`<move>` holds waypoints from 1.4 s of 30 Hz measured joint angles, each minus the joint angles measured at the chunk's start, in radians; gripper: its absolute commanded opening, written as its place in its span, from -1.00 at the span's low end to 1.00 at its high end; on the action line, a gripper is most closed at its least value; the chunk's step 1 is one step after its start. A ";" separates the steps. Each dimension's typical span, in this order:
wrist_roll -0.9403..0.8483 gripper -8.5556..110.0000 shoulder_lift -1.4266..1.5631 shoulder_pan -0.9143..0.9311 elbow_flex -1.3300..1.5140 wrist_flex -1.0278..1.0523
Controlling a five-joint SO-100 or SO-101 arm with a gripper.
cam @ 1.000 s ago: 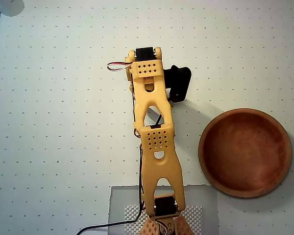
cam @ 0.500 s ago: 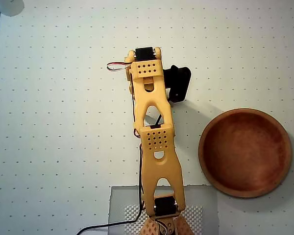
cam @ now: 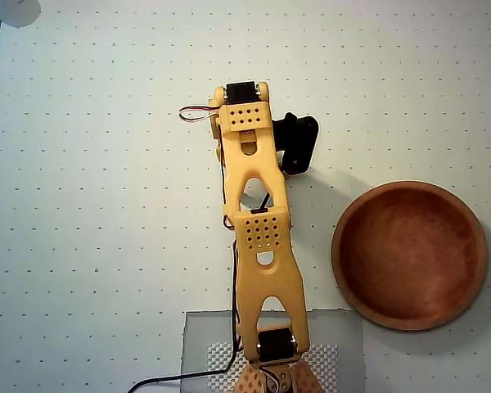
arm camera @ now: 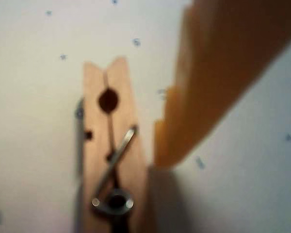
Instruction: Grasp a clothespin and put it in the bowl.
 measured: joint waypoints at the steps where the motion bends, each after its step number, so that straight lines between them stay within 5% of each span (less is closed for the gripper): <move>1: 0.000 -0.45 0.000 0.000 0.000 0.000; 26: 0.000 -0.46 -0.015 0.000 -0.002 0.000; 42: 0.003 -0.91 -0.015 0.000 -0.002 0.012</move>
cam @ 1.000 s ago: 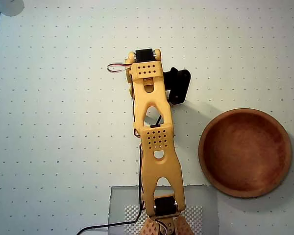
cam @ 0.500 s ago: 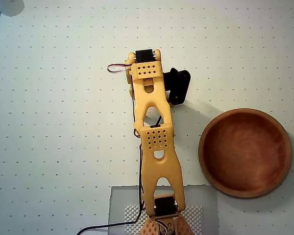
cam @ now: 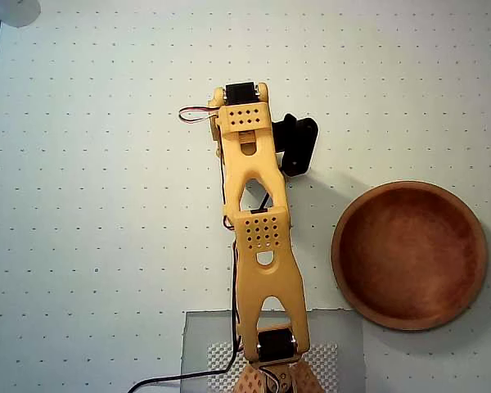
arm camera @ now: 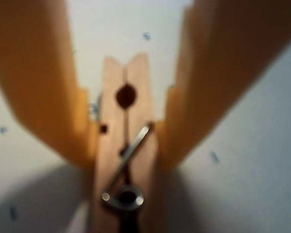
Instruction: Grasp a clothespin and put it in the bowl.
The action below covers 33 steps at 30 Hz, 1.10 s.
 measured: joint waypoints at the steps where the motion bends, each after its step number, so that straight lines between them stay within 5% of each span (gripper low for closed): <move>1: 0.005 -0.92 0.000 0.000 0.000 0.000; 19: 0.069 -0.91 0.052 0.000 0.002 -0.011; 33: 0.144 -0.91 0.502 0.003 0.173 -0.006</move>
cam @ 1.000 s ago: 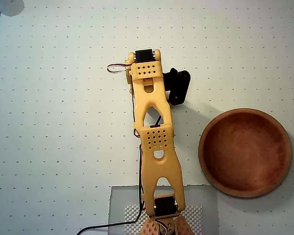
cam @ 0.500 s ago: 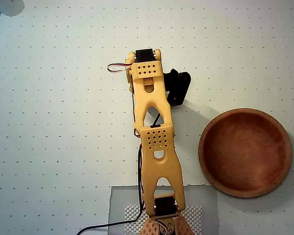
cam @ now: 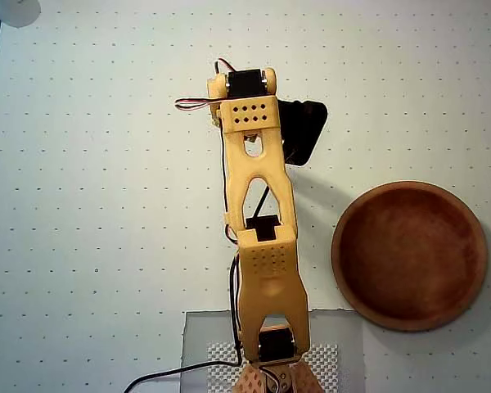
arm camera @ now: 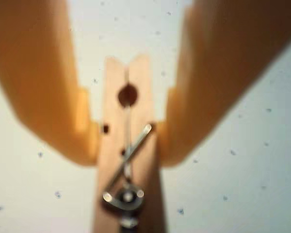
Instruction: Grasp a clothespin and put it in the bowl.
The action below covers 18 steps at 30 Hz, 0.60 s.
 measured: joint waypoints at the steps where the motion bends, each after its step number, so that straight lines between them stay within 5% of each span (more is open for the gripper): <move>1: 0.005 -0.91 0.028 -0.005 0.009 0.002; 18: 0.339 -0.91 0.819 0.014 0.571 0.005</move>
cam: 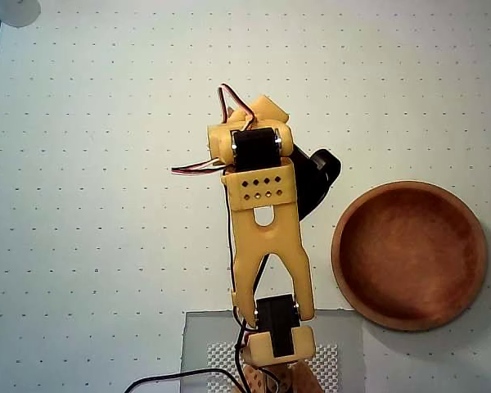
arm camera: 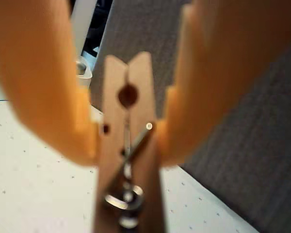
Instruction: Grasp a clothespin and put it in the bowl.
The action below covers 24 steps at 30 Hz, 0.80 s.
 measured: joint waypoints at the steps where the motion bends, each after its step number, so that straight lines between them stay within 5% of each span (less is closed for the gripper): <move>1: 0.014 -0.91 0.031 0.017 0.035 0.000; 10: 0.101 -0.91 0.204 0.296 0.405 0.000; 24: 0.296 -0.91 0.207 0.624 0.445 -0.101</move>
